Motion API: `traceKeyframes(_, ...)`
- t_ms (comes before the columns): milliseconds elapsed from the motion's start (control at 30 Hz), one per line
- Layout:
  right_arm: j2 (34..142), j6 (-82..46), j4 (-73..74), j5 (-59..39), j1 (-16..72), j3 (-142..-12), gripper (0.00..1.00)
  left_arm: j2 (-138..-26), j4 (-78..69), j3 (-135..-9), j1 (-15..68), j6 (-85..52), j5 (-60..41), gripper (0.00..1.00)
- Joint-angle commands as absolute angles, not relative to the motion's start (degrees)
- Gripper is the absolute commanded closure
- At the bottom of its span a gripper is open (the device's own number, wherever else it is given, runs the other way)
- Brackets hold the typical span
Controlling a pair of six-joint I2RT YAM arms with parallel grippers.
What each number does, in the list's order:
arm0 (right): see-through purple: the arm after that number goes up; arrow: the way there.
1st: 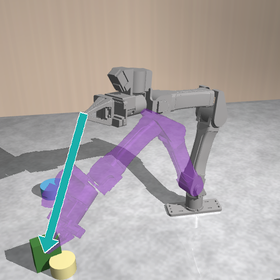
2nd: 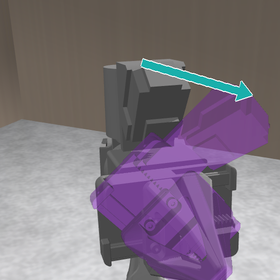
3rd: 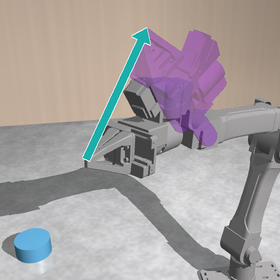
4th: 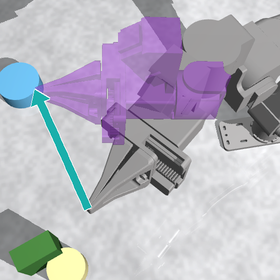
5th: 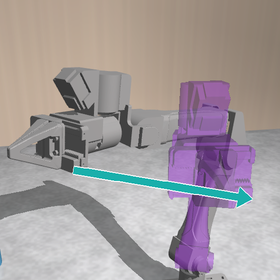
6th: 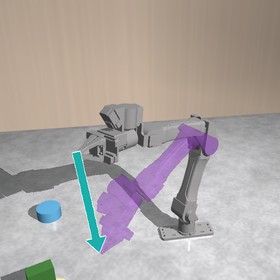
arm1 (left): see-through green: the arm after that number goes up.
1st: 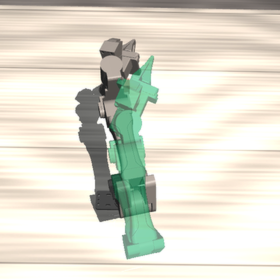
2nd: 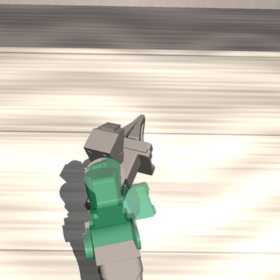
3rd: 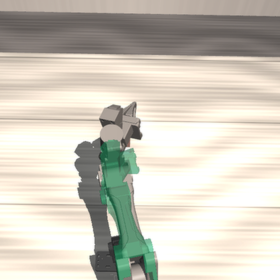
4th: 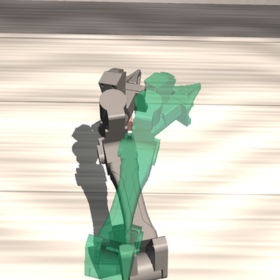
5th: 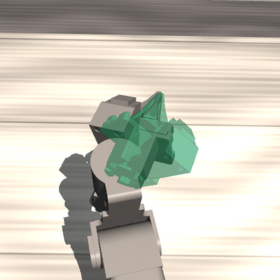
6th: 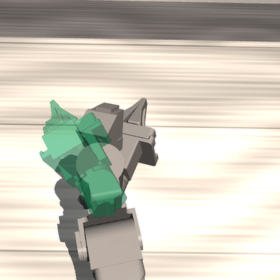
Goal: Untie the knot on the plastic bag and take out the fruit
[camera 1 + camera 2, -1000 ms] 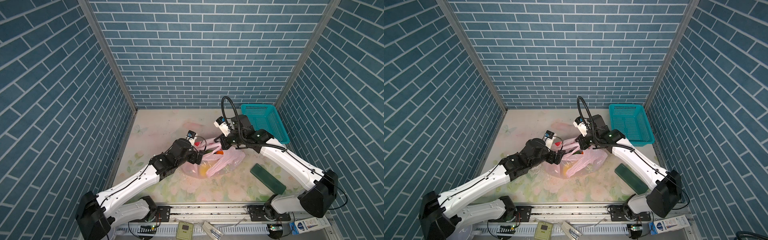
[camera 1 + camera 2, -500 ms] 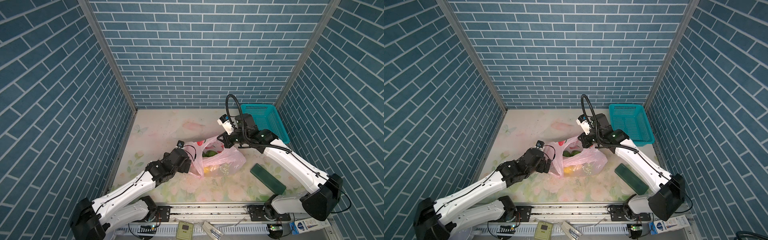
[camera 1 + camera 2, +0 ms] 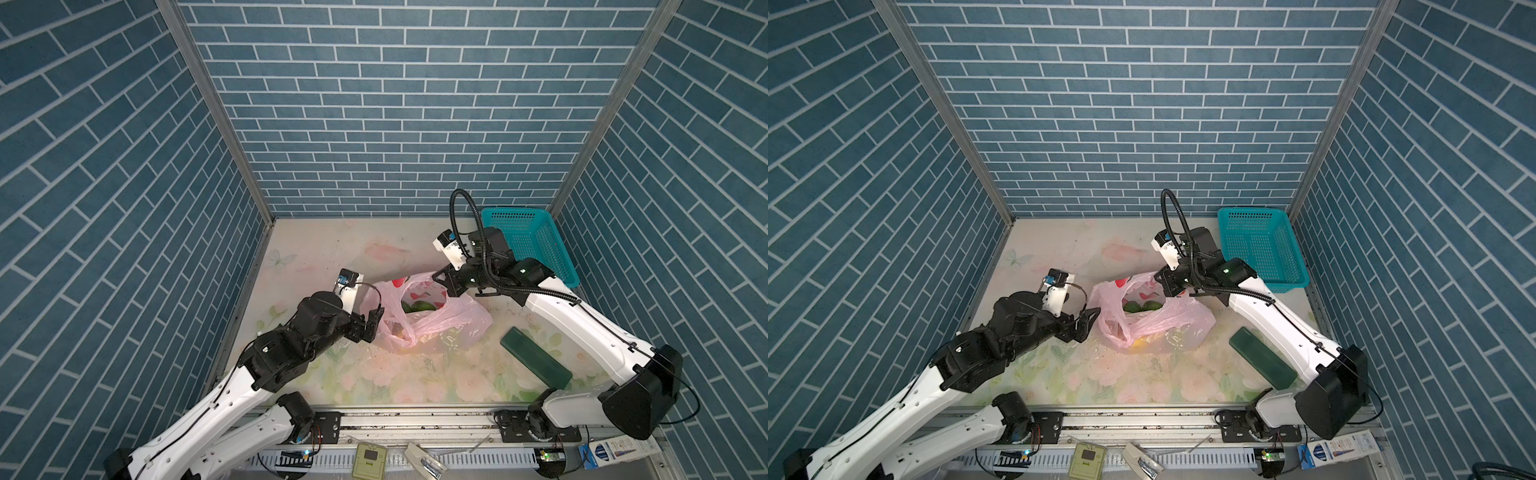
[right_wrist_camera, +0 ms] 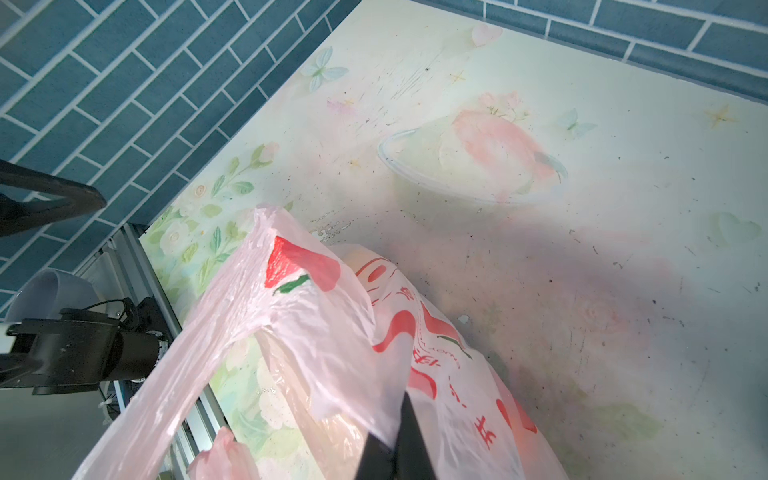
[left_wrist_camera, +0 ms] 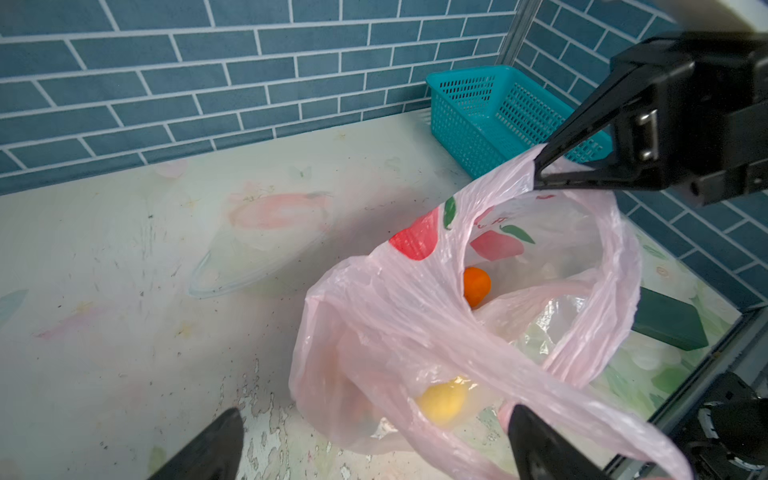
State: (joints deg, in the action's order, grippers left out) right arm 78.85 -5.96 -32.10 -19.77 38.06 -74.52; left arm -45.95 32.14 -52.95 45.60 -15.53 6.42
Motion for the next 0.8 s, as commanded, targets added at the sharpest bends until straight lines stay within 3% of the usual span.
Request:
traceKeyframes(0,78.8,-4.7,-31.6,-21.3,37.9,-76.9,1.00,-51.3,30.2,-57.2,45.4,-13.7,3.3,0.00)
traceKeyframes(200,78.3,-4.8,-31.5,-21.3,37.9,-77.7,1.00,-64.2,29.6,-62.2,45.4,-11.5,2.6,0.00)
traceKeyframes(367,76.8,-5.0,-31.2,-21.7,37.9,-77.6,1.00,-68.1,30.2,-61.3,45.4,-11.6,14.2,0.00)
traceKeyframes(567,75.2,-4.9,-30.6,-24.1,37.9,-76.7,1.00,-73.1,29.2,-59.9,40.9,-13.1,20.7,0.00)
traceKeyframes(667,75.1,-4.3,-30.6,-24.9,37.9,-76.7,1.00,-74.4,26.9,-58.2,37.5,-13.3,17.8,0.01)
traceKeyframes(767,75.3,-3.7,-30.5,-25.4,37.9,-77.0,1.00,-74.9,23.5,-56.8,36.4,-12.5,13.3,0.10)
